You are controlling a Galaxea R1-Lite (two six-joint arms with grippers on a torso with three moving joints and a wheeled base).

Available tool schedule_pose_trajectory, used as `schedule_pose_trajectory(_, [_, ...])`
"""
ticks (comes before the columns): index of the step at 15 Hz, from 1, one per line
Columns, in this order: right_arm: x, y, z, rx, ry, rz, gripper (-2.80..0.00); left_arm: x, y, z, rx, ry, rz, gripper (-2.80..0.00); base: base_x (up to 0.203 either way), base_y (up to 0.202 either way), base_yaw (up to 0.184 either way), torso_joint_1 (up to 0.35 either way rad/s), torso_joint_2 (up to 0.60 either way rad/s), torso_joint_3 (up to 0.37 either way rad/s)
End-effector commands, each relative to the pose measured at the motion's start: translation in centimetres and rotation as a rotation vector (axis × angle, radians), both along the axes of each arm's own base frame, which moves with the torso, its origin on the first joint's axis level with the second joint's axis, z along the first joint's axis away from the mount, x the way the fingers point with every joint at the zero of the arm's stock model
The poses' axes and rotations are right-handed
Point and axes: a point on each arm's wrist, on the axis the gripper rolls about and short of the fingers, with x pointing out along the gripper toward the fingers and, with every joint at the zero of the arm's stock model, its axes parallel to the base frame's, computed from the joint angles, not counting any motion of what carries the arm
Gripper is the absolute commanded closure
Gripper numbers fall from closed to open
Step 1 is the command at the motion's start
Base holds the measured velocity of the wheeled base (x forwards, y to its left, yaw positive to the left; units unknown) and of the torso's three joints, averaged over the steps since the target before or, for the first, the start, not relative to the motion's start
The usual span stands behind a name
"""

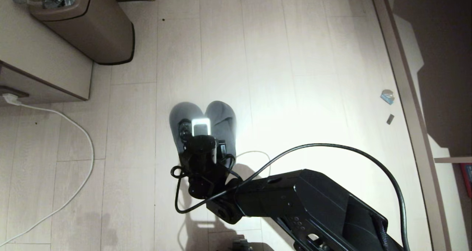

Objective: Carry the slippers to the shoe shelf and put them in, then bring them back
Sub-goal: Place the slippers on the floor

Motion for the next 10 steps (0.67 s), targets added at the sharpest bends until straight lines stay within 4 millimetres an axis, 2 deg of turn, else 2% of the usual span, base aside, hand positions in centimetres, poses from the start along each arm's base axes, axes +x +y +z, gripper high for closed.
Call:
schedule_pose_trajectory(1, [-0.1, 0.2, -0.3, -0.002, 0.0, 0.0, 0.0, 0.1, 0.0, -0.2, -0.001, 0.009, 0.0, 0.0, 0.0, 0.0, 0.0, 0.007, 0.0, -0.188])
schedule_pose_trajectory(10, [-0.5, -0.3, 2.9, 0.066, -0.074, -0.025, 0.0, 0.1, 0.0, -0.2, -0.001, 0.009, 0.0, 0.0, 0.0, 0.0, 0.0, 0.004, 0.0, -0.195])
